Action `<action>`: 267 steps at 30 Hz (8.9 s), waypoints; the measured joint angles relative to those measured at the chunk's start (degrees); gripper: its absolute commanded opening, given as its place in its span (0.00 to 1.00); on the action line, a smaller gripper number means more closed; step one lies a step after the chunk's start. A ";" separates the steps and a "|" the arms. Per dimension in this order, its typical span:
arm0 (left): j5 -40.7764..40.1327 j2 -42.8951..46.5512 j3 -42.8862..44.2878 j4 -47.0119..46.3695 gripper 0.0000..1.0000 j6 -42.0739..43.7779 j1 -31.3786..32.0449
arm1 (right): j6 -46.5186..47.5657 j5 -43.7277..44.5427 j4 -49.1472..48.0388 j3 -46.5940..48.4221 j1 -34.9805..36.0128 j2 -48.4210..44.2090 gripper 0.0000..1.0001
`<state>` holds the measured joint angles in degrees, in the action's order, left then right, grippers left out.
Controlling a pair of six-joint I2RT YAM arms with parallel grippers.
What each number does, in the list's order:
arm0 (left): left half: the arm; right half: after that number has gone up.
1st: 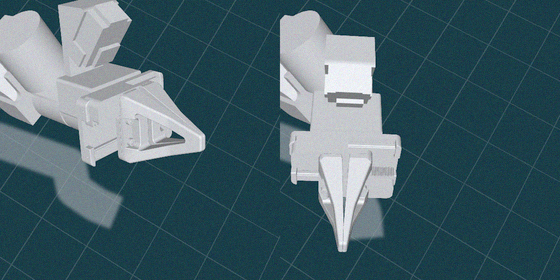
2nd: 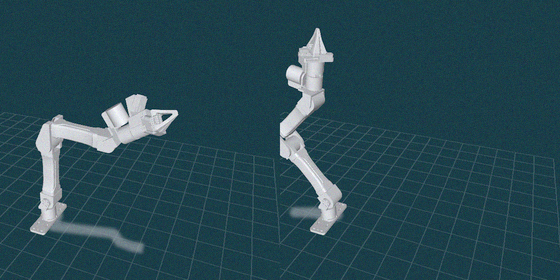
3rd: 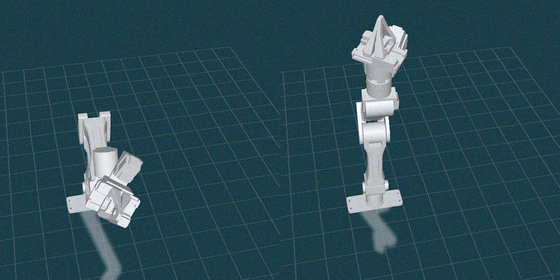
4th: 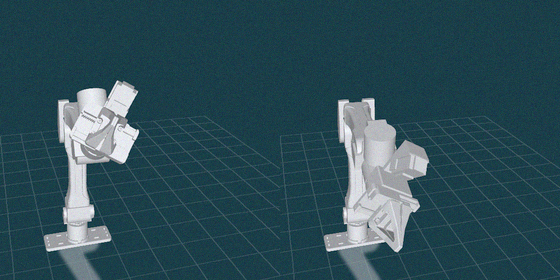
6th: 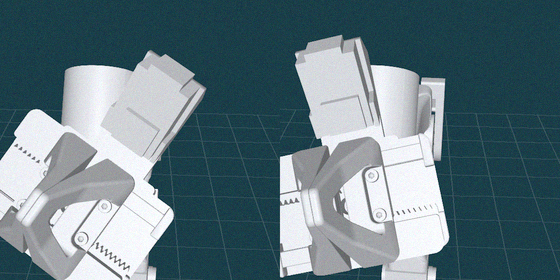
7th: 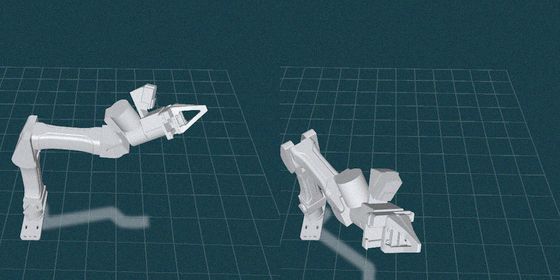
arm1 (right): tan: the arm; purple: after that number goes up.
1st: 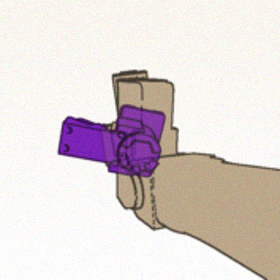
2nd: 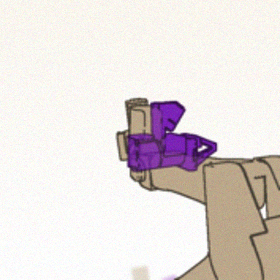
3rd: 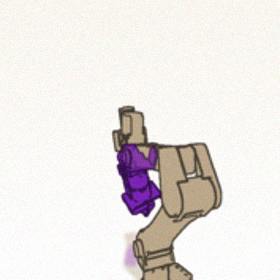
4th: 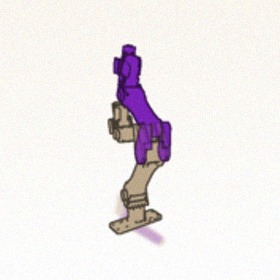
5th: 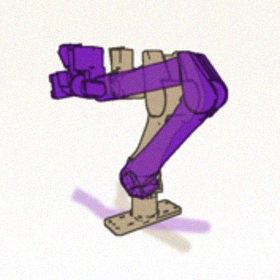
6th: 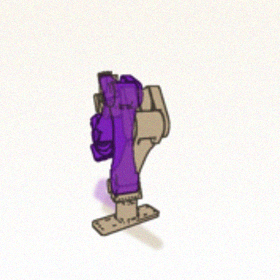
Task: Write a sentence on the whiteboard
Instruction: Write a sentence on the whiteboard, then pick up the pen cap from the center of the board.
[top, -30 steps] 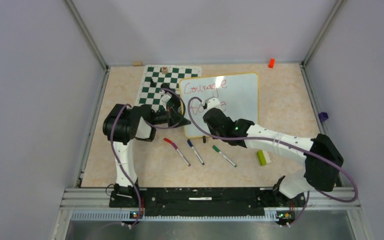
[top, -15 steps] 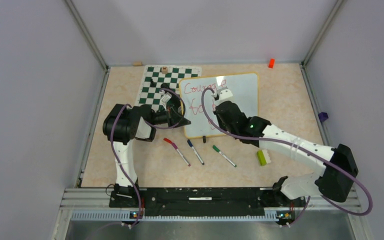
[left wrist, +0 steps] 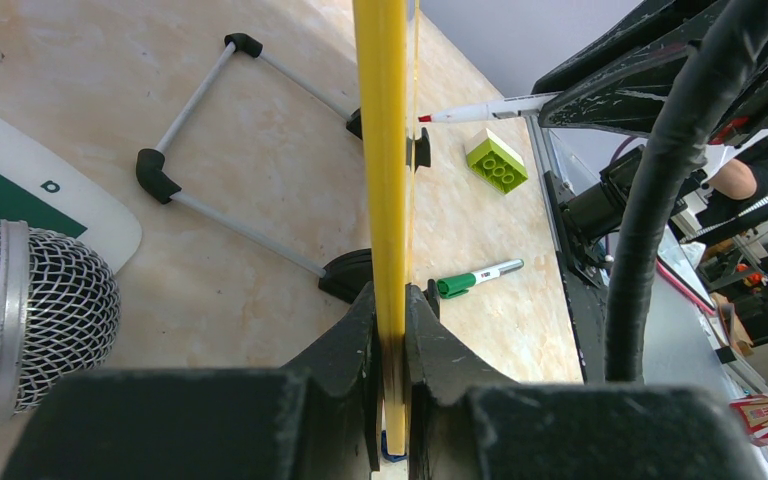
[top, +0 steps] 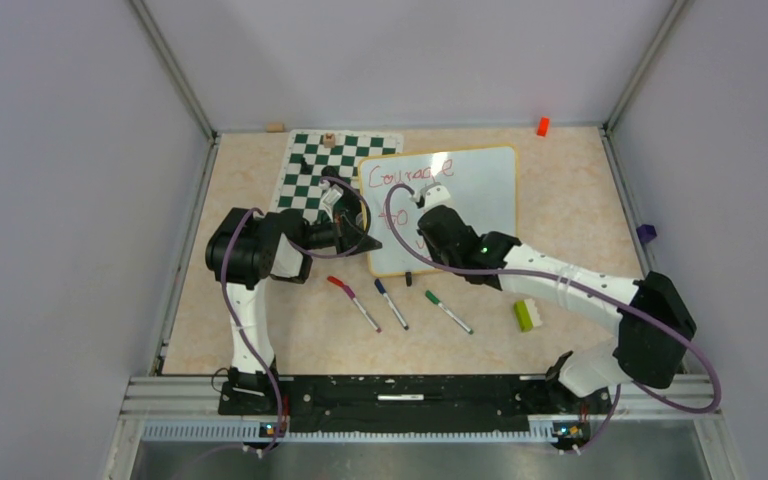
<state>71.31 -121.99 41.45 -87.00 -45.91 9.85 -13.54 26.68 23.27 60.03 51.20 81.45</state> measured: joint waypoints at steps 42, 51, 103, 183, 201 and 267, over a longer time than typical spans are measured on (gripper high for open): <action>-0.15 0.00 0.00 0.00 0.00 -0.02 0.00 | -0.09 1.84 1.07 -0.72 0.00 0.98 0.00; -0.15 0.00 0.00 0.00 0.00 -0.02 0.00 | 0.02 2.75 2.23 -0.07 -0.37 1.01 0.00; -0.02 0.00 0.00 0.00 0.00 0.02 0.00 | 1.20 -4.15 0.33 1.07 -5.60 -4.33 0.00; -0.11 0.00 0.00 0.00 0.00 -0.02 0.00 | 1.92 0.72 1.77 0.55 -5.70 -1.66 0.00; -0.04 0.00 0.00 -0.02 0.00 0.00 0.00 | 1.29 0.74 1.88 -2.67 -5.75 -3.56 0.00; -63.17 98.95 -27.08 83.30 0.99 26.51 -7.87 | 1.75 -2.40 -5.35 -8.90 -6.29 -29.16 0.00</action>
<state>8.14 -23.05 14.37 -3.70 -19.40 1.98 -11.79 24.27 17.91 51.13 44.91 52.29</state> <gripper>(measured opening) 0.986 0.091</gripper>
